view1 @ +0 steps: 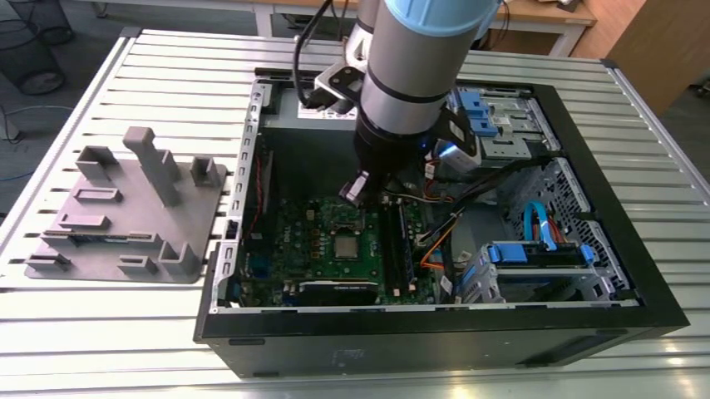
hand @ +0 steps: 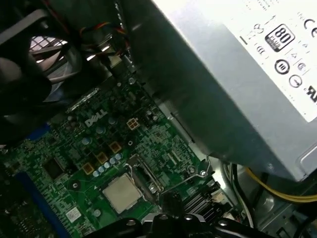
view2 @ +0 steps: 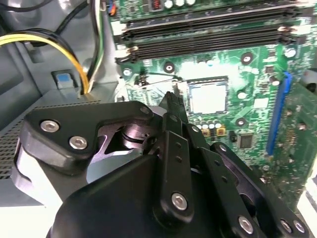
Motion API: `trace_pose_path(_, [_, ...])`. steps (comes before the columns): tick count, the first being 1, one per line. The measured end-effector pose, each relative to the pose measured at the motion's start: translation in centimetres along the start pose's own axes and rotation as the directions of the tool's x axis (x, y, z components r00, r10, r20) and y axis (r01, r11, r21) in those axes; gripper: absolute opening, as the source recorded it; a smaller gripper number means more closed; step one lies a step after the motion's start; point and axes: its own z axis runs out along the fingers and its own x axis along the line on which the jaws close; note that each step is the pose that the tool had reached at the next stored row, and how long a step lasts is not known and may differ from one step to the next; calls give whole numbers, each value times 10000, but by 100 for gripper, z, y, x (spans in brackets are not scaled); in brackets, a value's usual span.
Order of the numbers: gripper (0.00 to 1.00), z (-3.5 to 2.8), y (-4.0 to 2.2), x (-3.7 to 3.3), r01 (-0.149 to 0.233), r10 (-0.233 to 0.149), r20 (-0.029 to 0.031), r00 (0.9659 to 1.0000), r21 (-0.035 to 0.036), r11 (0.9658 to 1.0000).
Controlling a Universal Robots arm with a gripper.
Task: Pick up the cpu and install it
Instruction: 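Close the cpu cover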
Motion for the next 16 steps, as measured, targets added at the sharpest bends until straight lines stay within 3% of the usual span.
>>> trace_pose_path(7, [11,-10,-83,105,2,-1,-25,10000,17,10000])
trace_pose_path(16, [11,-4,-88,107,1,-1,-30,10000,21,10000])
